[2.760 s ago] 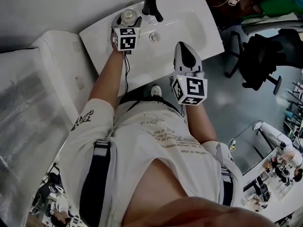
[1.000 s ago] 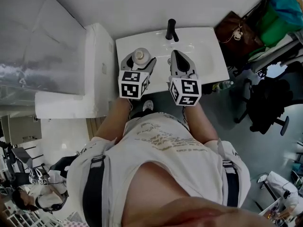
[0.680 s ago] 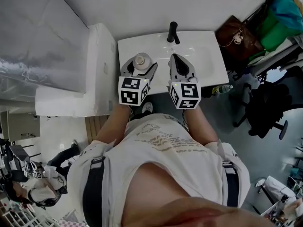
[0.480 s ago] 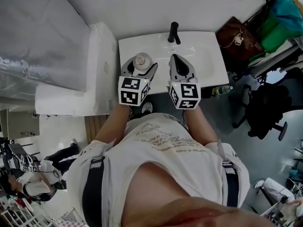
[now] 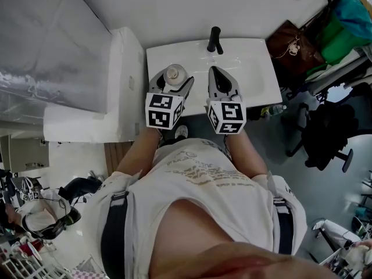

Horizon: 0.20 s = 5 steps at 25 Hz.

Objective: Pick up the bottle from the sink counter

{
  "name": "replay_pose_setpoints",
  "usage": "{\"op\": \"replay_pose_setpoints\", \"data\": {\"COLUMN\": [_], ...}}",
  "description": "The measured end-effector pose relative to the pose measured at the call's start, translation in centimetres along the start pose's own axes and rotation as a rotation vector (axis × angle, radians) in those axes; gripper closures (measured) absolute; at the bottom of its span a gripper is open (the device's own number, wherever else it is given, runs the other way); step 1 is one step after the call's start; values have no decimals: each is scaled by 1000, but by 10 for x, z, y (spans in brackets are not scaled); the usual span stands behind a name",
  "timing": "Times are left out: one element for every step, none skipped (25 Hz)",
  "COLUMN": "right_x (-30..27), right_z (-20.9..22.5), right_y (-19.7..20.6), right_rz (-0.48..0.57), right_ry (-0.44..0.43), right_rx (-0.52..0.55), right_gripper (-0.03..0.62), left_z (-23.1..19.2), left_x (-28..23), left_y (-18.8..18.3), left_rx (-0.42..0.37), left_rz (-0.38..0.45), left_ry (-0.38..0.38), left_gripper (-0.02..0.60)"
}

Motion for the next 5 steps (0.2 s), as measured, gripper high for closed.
{"op": "replay_pose_setpoints", "data": {"right_x": [-1,-2,-3,-4,-5], "right_z": [0,-1,-1,-2,-2], "right_y": [0,0,0,-1,-1], "right_rz": [0,1,2,3,5], "right_ry": [0,-1,-2,-4,-6], "right_rx": [0,0,0,-1,-1], "right_gripper": [571,571,571,571,571], "left_z": [-1,-2,-3,-5,-6], "left_x": [0,-1,-1,-2,-3], "left_y": [0,-1,-1,-2,-3], "left_rx": [0,0,-1,-1,-2], "left_rz": [-1,-1,-1,-1,0], "left_ry": [1,1,2,2,2], "left_gripper": [249,249,249,249,249]}}
Point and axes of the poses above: the fingertips, and each gripper's own axes: x backward along the fingers, z to its right, y out of its underside, the point moved 4 cm from there along x, backward along the fingers, and after that the axes turned 10 degrees about -y, right-handed, at the moved point
